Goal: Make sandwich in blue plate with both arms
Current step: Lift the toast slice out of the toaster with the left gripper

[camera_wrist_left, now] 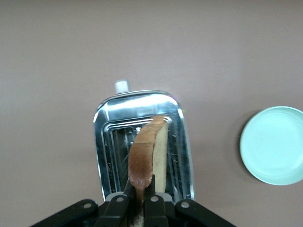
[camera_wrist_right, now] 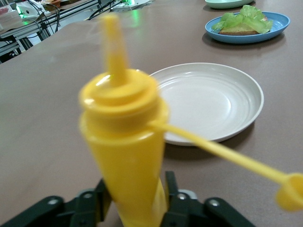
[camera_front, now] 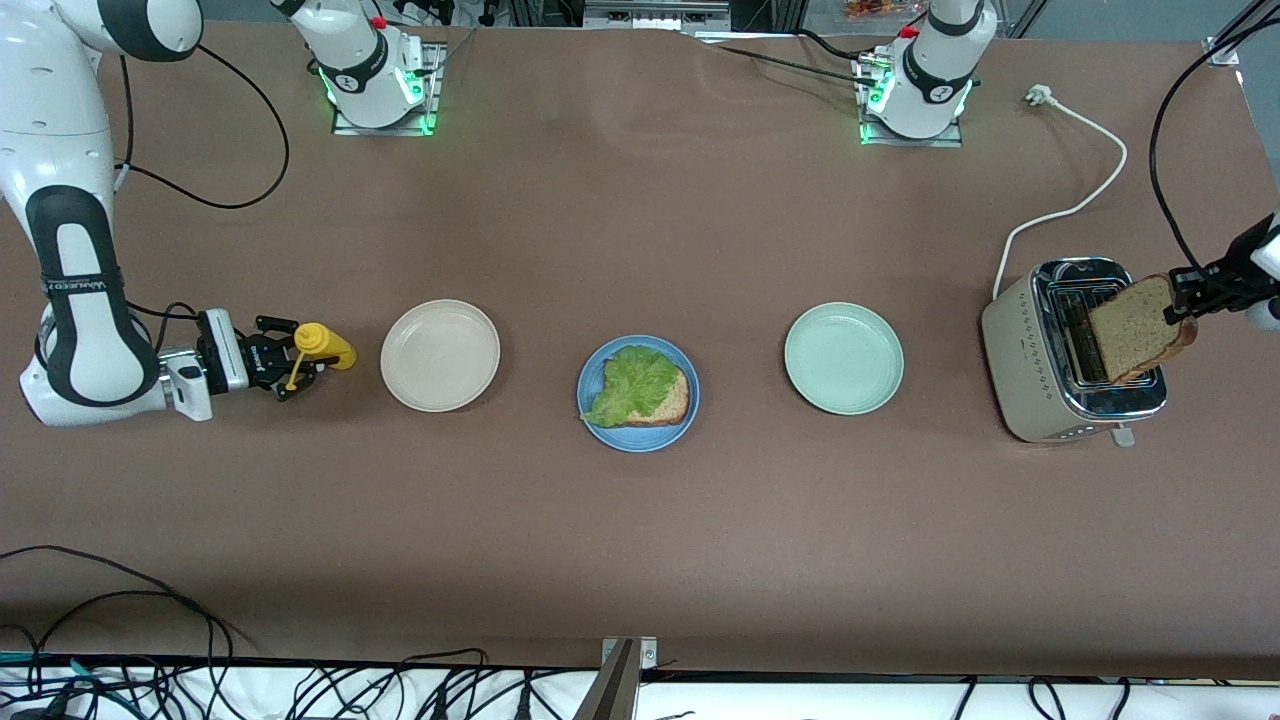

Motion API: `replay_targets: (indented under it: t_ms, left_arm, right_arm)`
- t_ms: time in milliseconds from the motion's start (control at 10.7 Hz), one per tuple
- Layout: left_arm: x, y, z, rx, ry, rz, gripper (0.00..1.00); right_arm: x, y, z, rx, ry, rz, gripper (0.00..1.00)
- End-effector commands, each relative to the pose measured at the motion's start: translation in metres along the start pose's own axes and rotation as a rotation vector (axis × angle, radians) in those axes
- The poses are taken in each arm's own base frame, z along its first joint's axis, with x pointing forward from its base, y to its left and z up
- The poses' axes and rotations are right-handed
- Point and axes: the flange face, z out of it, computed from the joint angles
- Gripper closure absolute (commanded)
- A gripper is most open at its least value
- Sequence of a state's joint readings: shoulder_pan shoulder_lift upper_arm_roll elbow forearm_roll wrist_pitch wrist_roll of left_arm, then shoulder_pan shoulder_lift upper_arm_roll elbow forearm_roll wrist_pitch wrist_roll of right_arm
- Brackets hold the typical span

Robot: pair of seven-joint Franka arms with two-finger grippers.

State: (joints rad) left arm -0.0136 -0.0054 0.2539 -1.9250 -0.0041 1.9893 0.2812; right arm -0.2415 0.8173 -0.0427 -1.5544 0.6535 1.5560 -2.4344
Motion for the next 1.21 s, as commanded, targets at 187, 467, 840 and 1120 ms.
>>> replay_targets:
  t_ms: [187, 467, 840, 1120]
  left_arm:
    - [-0.001, 0.053, -0.074, -0.029, -0.045, 0.109, 1.0]
    - [0.005, 0.111, -0.088, -0.033, -0.066, 0.21, 1.0]
    - [0.006, 0.204, -0.06, -0.227, -0.161, 0.255, 1.0]
    - [0.008, 0.282, -0.021, -0.287, -0.251, 0.31, 1.0]
  right_arm:
    - [-0.006, -0.007, -0.012, -0.031, 0.023, -0.004, 0.0]
    - [-0.005, -0.021, -0.043, -0.044, 0.0, 0.129, 0.0]
    - [0.012, -0.043, -0.088, -0.008, -0.042, 0.541, 0.0]
    - [0.035, -0.053, -0.126, -0.02, -0.194, 0.84, 0.0]
